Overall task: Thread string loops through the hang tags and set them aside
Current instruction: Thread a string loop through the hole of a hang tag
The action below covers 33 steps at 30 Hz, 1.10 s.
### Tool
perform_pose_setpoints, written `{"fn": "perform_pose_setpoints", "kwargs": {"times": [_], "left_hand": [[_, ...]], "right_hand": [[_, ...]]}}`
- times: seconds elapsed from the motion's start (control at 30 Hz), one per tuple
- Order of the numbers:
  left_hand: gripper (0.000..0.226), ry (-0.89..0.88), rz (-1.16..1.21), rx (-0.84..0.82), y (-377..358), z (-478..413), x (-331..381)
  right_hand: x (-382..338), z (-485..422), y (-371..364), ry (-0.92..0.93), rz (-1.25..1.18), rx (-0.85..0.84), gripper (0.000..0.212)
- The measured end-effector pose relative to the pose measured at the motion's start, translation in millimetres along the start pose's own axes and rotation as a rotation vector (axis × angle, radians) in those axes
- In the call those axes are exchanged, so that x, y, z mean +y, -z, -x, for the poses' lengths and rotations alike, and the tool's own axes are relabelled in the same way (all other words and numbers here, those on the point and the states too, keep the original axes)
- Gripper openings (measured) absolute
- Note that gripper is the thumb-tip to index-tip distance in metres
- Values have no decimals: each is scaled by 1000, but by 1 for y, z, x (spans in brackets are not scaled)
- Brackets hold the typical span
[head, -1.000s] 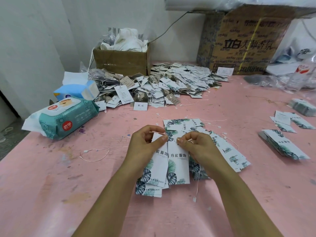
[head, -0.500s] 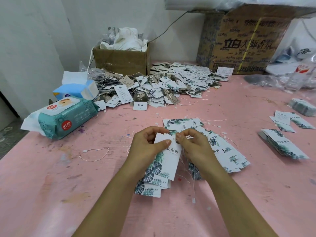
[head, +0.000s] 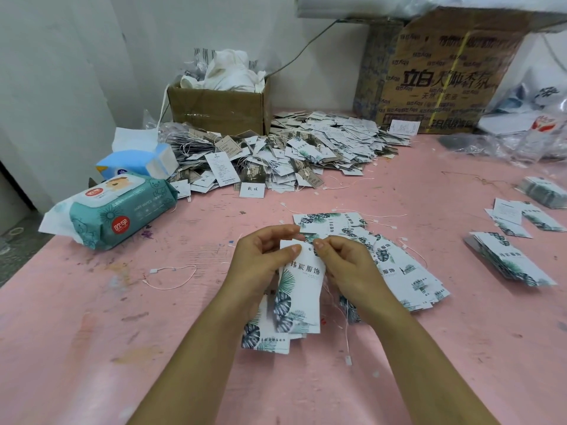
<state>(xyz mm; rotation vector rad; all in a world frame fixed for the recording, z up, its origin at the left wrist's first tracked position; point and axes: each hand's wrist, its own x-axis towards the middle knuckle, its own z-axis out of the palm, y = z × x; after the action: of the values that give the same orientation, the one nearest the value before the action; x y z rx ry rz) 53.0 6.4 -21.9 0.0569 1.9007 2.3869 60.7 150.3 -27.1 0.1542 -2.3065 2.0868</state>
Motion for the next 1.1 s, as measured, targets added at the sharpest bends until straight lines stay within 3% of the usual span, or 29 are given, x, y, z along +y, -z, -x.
{"fn": "perform_pose_setpoints", "kwargs": {"times": [0.27,0.43,0.63,0.83,1.1], "left_hand": [[35,-15,-79,53,4,1,0],[28,-106,-215,-1,2,1,0],[24,-97,-199,29,4,-1,-3],[26,-73,-156,82,5,-2,-3],[27,-54,-147,89,4,-2,-3]], "right_hand": [[4,-1,3,-29,-31,33,24],[5,-2,3,-31,-42,43,24],[8,-4,3,-56,-23,94,30],[6,-4,10,138,100,247,25],[5,-3,13,330,320,306,14]]}}
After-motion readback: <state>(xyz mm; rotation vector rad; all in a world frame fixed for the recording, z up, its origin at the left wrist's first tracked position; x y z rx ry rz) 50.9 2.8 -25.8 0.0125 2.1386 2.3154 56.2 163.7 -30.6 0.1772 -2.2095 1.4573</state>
